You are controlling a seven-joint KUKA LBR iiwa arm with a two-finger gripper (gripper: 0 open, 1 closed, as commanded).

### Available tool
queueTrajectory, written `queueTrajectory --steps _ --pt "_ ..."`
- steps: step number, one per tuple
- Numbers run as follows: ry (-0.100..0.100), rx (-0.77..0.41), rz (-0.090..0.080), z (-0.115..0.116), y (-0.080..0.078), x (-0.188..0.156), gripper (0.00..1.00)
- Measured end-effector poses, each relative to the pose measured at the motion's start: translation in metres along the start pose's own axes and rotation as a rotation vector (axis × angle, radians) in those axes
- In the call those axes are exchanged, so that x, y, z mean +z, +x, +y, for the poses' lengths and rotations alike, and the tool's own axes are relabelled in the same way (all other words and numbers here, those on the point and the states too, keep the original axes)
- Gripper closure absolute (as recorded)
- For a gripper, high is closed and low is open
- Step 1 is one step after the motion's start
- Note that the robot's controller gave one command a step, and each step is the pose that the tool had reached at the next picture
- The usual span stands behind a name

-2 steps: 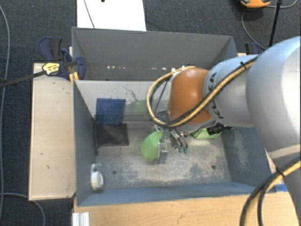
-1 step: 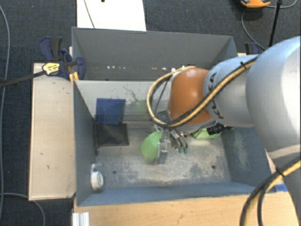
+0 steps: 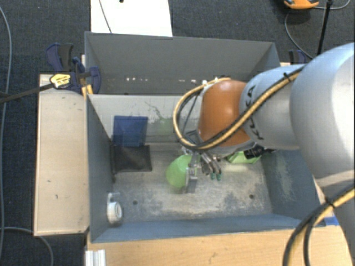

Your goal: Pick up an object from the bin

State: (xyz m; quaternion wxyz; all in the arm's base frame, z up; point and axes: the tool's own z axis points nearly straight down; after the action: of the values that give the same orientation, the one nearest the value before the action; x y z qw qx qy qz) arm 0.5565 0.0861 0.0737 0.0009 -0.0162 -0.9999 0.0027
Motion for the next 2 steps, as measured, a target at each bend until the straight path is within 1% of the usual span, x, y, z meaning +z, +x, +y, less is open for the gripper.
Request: queueTrajectory --steps 2 --pt "0.0 0.001 0.0 0.0 0.0 0.0 1.0"
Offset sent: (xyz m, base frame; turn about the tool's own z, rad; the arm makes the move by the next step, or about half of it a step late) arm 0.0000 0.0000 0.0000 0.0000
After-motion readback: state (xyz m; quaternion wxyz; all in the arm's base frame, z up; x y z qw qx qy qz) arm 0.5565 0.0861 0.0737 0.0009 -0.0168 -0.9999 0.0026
